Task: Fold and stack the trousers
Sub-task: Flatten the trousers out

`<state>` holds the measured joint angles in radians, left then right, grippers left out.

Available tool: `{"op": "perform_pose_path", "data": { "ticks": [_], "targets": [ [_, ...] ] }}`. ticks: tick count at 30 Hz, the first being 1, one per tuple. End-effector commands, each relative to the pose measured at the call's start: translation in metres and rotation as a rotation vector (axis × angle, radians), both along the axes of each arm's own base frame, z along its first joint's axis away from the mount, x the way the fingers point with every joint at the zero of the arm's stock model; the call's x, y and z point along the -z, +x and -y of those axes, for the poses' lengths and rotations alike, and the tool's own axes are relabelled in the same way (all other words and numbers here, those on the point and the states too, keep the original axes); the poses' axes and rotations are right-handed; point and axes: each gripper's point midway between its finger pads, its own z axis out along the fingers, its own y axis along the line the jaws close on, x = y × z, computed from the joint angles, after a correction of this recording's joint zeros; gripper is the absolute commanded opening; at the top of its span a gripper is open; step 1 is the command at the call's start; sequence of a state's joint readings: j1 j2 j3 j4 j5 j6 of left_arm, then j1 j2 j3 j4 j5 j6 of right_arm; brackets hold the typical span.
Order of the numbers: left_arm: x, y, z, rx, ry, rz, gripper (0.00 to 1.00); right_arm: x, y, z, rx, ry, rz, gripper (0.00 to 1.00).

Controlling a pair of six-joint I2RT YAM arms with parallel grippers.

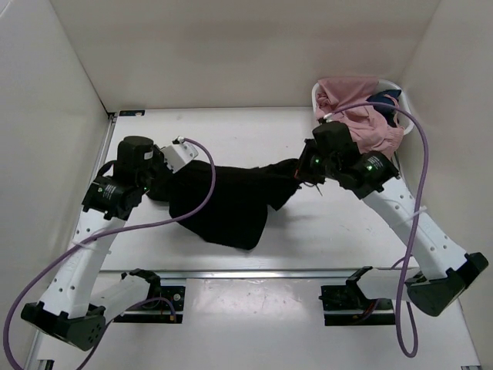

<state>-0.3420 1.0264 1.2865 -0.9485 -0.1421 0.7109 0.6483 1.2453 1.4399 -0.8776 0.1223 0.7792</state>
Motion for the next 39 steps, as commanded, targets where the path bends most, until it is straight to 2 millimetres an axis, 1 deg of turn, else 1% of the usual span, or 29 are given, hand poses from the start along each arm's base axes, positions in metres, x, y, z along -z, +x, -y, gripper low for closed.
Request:
{"op": "perform_pose_path", "data": {
  "ticks": [1, 2, 3, 4, 5, 6, 7, 8, 9, 10, 11, 12, 13, 14, 18, 19, 20, 22, 23, 24, 26, 29, 31, 32, 35, 36, 37, 38, 39],
  "targets": [
    [0.017, -0.005, -0.038, -0.049, 0.221, -0.073, 0.17, 0.036, -0.002, 0.052, 0.082, -0.275, -0.103, 0.00],
    [0.022, 0.002, -0.033, -0.026, 0.215, -0.066, 0.18, 0.047, 0.010, 0.047, 0.075, -0.285, -0.142, 0.00],
    [0.026, 0.011, -0.025, 0.002, 0.200, -0.058, 0.19, 0.038, 0.023, 0.041, 0.048, -0.275, -0.128, 0.00],
    [0.034, 0.028, -0.017, 0.015, 0.192, -0.067, 0.25, 0.041, 0.033, 0.037, 0.034, -0.276, -0.144, 0.00],
    [0.035, 0.047, -0.008, 0.008, 0.156, -0.033, 0.30, 0.060, 0.052, 0.038, 0.044, -0.306, -0.198, 0.00],
    [0.040, 0.059, -0.001, -0.013, 0.117, -0.049, 0.36, 0.057, 0.067, 0.038, 0.043, -0.314, -0.186, 0.00],
    [0.053, 0.082, 0.009, -0.025, 0.099, -0.101, 0.45, 0.065, 0.080, 0.047, 0.075, -0.312, -0.216, 0.00],
    [0.059, 0.092, 0.014, -0.050, 0.079, -0.134, 0.47, 0.086, 0.092, 0.049, 0.077, -0.333, -0.272, 0.04],
    [0.065, 0.100, 0.016, -0.111, 0.040, -0.162, 0.49, 0.088, 0.102, 0.049, 0.071, -0.315, -0.276, 0.17],
    [0.071, 0.117, 0.017, -0.146, 0.027, -0.194, 0.58, 0.096, 0.110, 0.056, 0.088, -0.288, -0.309, 0.39],
    [0.075, 0.118, 0.018, -0.164, 0.019, -0.221, 0.80, 0.107, 0.115, 0.055, 0.086, -0.266, -0.338, 0.64],
    [0.081, 0.115, 0.013, -0.192, 0.013, -0.257, 0.85, 0.104, 0.117, 0.049, 0.065, -0.211, -0.343, 0.67],
    [0.080, 0.114, 0.008, -0.237, -0.008, -0.262, 0.87, 0.118, 0.113, 0.052, 0.065, -0.206, -0.373, 0.69],
    [0.081, 0.111, 0.008, -0.247, -0.012, -0.276, 0.88, 0.106, 0.119, 0.054, 0.089, -0.172, -0.312, 0.71],
    [0.105, 0.059, -0.002, -0.234, -0.037, -0.381, 1.00, 0.116, 0.091, 0.072, 0.128, -0.187, -0.303, 0.72],
    [0.115, 0.048, -0.002, -0.225, -0.039, -0.410, 1.00, 0.127, 0.076, 0.078, 0.118, -0.204, -0.329, 0.72],
    [0.142, 0.022, -0.006, -0.233, -0.027, -0.492, 1.00, 0.133, 0.066, 0.079, 0.112, -0.205, -0.352, 0.73],
    [0.171, -0.002, -0.013, -0.264, 0.003, -0.585, 1.00, 0.155, 0.034, 0.067, 0.062, -0.151, -0.437, 0.76],
    [0.191, -0.021, -0.018, -0.294, 0.022, -0.647, 1.00, 0.160, 0.026, 0.058, 0.041, -0.114, -0.453, 0.78],
    [0.198, -0.028, -0.020, -0.305, 0.026, -0.672, 1.00, 0.162, 0.022, 0.044, 0.009, -0.077, -0.434, 0.82],
    [0.210, -0.035, -0.018, -0.321, 0.009, -0.691, 1.00, 0.176, 0.006, 0.032, -0.006, -0.043, -0.461, 0.86],
    [0.221, -0.029, -0.017, -0.331, -0.012, -0.682, 1.00, 0.188, 0.004, 0.011, -0.050, -0.020, -0.448, 0.91],
    [0.232, -0.031, -0.019, -0.340, -0.004, -0.731, 1.00, 0.201, 0.008, 0.005, -0.054, -0.024, -0.463, 0.94],
    [0.237, -0.030, -0.021, -0.350, -0.003, -0.741, 1.00, 0.198, 0.015, -0.001, -0.062, -0.008, -0.453, 0.94],
    [0.260, -0.036, -0.029, -0.381, 0.018, -0.791, 1.00, 0.212, 0.027, -0.018, -0.091, -0.005, -0.474, 0.94],
    [0.267, -0.042, -0.030, -0.384, 0.029, -0.821, 1.00, 0.228, 0.024, -0.023, -0.103, -0.018, -0.521, 0.94],
    [0.270, -0.040, -0.032, -0.392, 0.025, -0.820, 0.99, 0.233, 0.027, -0.024, -0.102, -0.024, -0.536, 0.88],
    [0.270, -0.040, -0.032, -0.402, 0.020, -0.820, 0.79, 0.245, 0.028, -0.027, -0.106, -0.024, -0.563, 0.82],
    [0.270, -0.040, -0.035, -0.413, 0.015, -0.820, 0.66, 0.247, 0.030, -0.029, -0.106, -0.026, -0.568, 0.73]
  ]
}}
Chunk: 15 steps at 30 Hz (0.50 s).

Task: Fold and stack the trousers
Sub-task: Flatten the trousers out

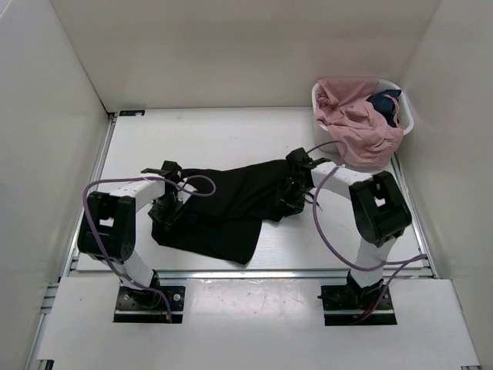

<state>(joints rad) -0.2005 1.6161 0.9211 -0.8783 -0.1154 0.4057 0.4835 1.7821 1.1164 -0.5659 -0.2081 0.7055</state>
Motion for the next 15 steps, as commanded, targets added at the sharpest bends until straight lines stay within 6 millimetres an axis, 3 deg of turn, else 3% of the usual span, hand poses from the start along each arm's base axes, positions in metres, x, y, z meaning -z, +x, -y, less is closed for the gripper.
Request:
{"op": "perform_pose_path", "data": {
  "ticks": [1, 3, 4, 5, 6, 7, 9, 10, 12, 13, 15],
  "targets": [
    [-0.001, 0.009, -0.002, -0.040, -0.027, 0.044, 0.48, 0.007, 0.016, -0.016, -0.004, 0.033, 0.010, 0.50],
    [-0.006, 0.014, -0.011, -0.051, -0.006, 0.068, 0.14, 0.022, 0.015, -0.005, 0.018, -0.014, -0.010, 0.31],
    [-0.013, 0.022, -0.020, -0.077, -0.010, 0.108, 0.14, 0.028, 0.015, 0.006, 0.042, -0.038, -0.018, 0.13],
    [-0.018, 0.026, -0.028, -0.088, 0.002, 0.127, 0.14, 0.035, 0.013, 0.018, 0.063, -0.073, -0.027, 0.05],
    [-0.024, 0.030, -0.039, -0.090, 0.025, 0.146, 0.14, 0.045, -0.003, 0.032, 0.090, -0.093, -0.073, 0.00],
    [-0.039, 0.042, -0.054, -0.129, 0.037, 0.211, 0.14, 0.040, 0.000, 0.043, 0.138, -0.088, -0.053, 0.00],
    [-0.063, 0.055, -0.076, -0.137, 0.073, 0.283, 0.14, 0.042, -0.022, 0.063, 0.168, -0.108, -0.073, 0.00],
    [-0.094, 0.071, -0.095, -0.169, 0.097, 0.387, 0.14, 0.037, -0.022, 0.072, 0.186, -0.132, -0.046, 0.00],
    [-0.129, 0.084, -0.114, -0.169, 0.135, 0.479, 0.14, 0.008, -0.033, 0.090, 0.201, -0.179, 0.002, 0.00],
    [-0.155, 0.097, -0.118, -0.123, 0.138, 0.544, 0.14, -0.002, -0.038, 0.098, 0.198, -0.204, 0.019, 0.00],
    [-0.182, 0.102, -0.119, -0.071, 0.153, 0.603, 0.14, -0.028, -0.059, 0.114, 0.194, -0.246, 0.039, 0.00]
  ]
}}
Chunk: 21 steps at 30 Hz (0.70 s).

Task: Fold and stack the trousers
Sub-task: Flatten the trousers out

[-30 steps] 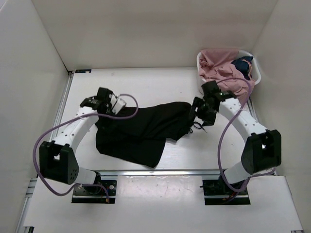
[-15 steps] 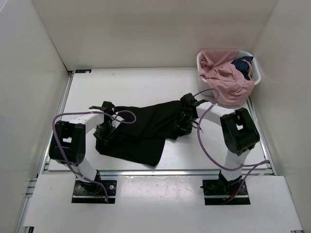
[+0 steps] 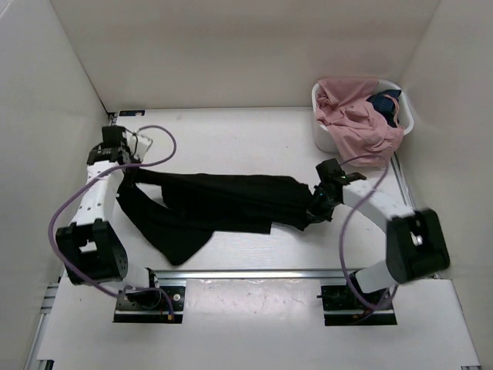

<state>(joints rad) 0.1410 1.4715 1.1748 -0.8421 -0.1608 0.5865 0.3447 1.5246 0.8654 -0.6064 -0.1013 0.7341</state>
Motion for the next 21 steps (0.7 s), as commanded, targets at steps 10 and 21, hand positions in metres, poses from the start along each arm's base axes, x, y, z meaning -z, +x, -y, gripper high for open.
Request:
{"op": "perform_pose_path", "data": {
  "ticks": [10, 21],
  "targets": [
    [-0.032, -0.017, 0.042, 0.298, -0.020, -0.018, 0.62, -0.039, -0.112, 0.071, -0.019, -0.215, -0.137, 0.74],
    [-0.032, -0.071, -0.029, -0.059, 0.049, 0.036, 1.00, -0.124, -0.002, 0.056, -0.013, -0.207, 0.173, 0.75]
  ]
}}
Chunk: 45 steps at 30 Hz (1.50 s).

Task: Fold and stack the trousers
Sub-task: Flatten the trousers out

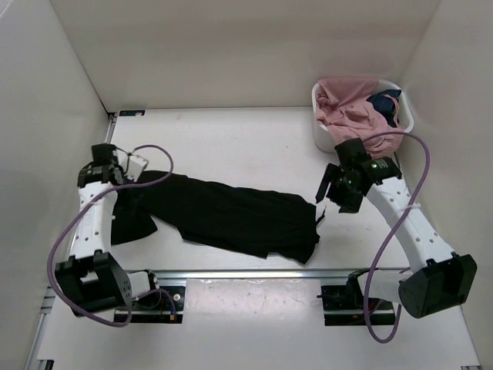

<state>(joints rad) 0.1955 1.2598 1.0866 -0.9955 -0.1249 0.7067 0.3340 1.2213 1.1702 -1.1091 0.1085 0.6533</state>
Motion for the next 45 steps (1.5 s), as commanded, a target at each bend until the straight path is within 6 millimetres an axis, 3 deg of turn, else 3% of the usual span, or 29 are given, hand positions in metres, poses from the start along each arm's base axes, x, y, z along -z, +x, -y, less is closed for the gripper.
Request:
{"op": "perform_pose_path", "data": {
  "ticks": [1, 3, 4, 7, 9, 15, 17, 19, 21, 22, 23, 24, 25, 26, 28, 29, 30, 32, 33, 34, 36, 37, 38, 39, 41, 42, 43, 45],
  "targets": [
    [-0.005, -0.020, -0.043, -0.199, 0.055, 0.070, 1.00, 0.020, 0.025, 0.001, -0.013, -0.026, -0.047, 0.75],
    [0.010, -0.027, -0.060, -0.267, 0.052, 0.050, 1.00, 0.033, 0.047, -0.008, -0.020, 0.009, -0.037, 0.81],
    [0.015, -0.034, -0.078, -0.348, 0.053, 0.062, 1.00, 0.046, 0.056, -0.017, -0.039, 0.053, -0.078, 0.83],
    [0.037, -0.044, -0.098, -0.457, -0.006, 0.024, 1.00, 0.072, 0.089, -0.028, -0.035, 0.095, -0.101, 0.87],
    [0.049, -0.044, -0.114, -0.526, -0.077, 0.016, 1.00, 0.098, 0.094, -0.034, -0.038, 0.101, -0.181, 0.89],
    [0.105, -0.056, -0.096, -0.526, -0.211, -0.155, 1.00, 0.148, 0.085, -0.035, 0.003, 0.130, -0.310, 0.87],
    [0.118, -0.057, -0.084, -0.501, -0.275, -0.178, 1.00, 0.154, 0.082, -0.036, 0.020, 0.155, -0.337, 0.83],
    [0.128, -0.060, -0.074, -0.492, -0.324, -0.199, 1.00, 0.158, 0.085, -0.040, 0.027, 0.171, -0.333, 0.73],
    [0.142, -0.063, -0.063, -0.478, -0.381, -0.241, 0.87, 0.161, 0.084, -0.039, 0.029, 0.168, -0.345, 0.61],
    [0.146, -0.066, -0.060, -0.480, -0.393, -0.266, 0.76, 0.162, 0.089, -0.036, 0.040, 0.171, -0.341, 0.43],
    [0.150, -0.066, -0.057, -0.478, -0.412, -0.275, 0.44, 0.161, 0.087, -0.036, 0.042, 0.169, -0.350, 0.33],
    [0.151, -0.065, -0.058, -0.480, -0.420, -0.291, 0.23, 0.157, 0.095, -0.035, 0.048, 0.175, -0.328, 0.25],
    [0.149, -0.064, -0.059, -0.479, -0.419, -0.289, 0.14, 0.155, 0.097, -0.033, 0.050, 0.166, -0.326, 0.10],
    [0.146, -0.059, -0.063, -0.478, -0.412, -0.275, 0.14, 0.146, 0.107, -0.031, 0.060, 0.173, -0.306, 0.04],
    [0.122, -0.039, -0.092, -0.474, -0.314, -0.202, 0.14, 0.129, 0.121, -0.020, 0.056, 0.122, -0.269, 0.00],
    [0.108, -0.031, -0.106, -0.464, -0.260, -0.167, 0.14, 0.100, 0.150, -0.021, 0.018, 0.114, -0.173, 0.00],
    [0.072, -0.010, -0.135, -0.467, -0.157, -0.078, 0.14, 0.081, 0.166, -0.011, 0.023, 0.099, -0.124, 0.00],
    [0.030, 0.010, -0.162, -0.455, -0.058, 0.017, 0.14, 0.037, 0.187, 0.003, 0.023, 0.055, -0.047, 0.00],
    [0.010, 0.018, -0.175, -0.442, -0.002, 0.052, 0.14, -0.017, 0.220, 0.011, 0.037, 0.072, 0.104, 0.00],
    [-0.030, 0.033, -0.190, -0.435, 0.060, 0.143, 0.14, -0.036, 0.225, 0.019, 0.055, 0.075, 0.130, 0.00],
    [-0.060, 0.043, -0.202, -0.413, 0.116, 0.200, 0.14, -0.093, 0.243, 0.035, 0.090, 0.139, 0.269, 0.00],
    [-0.082, 0.045, -0.206, -0.411, 0.151, 0.235, 0.14, -0.116, 0.240, 0.040, 0.096, 0.157, 0.324, 0.00],
    [-0.087, 0.045, -0.209, -0.409, 0.168, 0.239, 0.14, -0.126, 0.237, 0.045, 0.117, 0.180, 0.346, 0.00],
    [-0.092, 0.044, -0.208, -0.398, 0.179, 0.244, 0.14, -0.132, 0.224, 0.058, 0.153, 0.194, 0.359, 0.00],
    [-0.091, 0.042, -0.206, -0.398, 0.179, 0.242, 0.14, -0.133, 0.213, 0.068, 0.183, 0.221, 0.381, 0.00],
    [-0.094, 0.039, -0.206, -0.394, 0.195, 0.244, 0.14, -0.143, 0.199, 0.069, 0.183, 0.231, 0.411, 0.00],
    [-0.090, 0.034, -0.206, -0.394, 0.209, 0.237, 0.14, -0.120, 0.186, 0.069, 0.200, 0.246, 0.348, 0.00],
    [-0.085, 0.030, -0.207, -0.397, 0.236, 0.233, 0.14, -0.121, 0.165, 0.074, 0.217, 0.252, 0.357, 0.00]
  ]
}}
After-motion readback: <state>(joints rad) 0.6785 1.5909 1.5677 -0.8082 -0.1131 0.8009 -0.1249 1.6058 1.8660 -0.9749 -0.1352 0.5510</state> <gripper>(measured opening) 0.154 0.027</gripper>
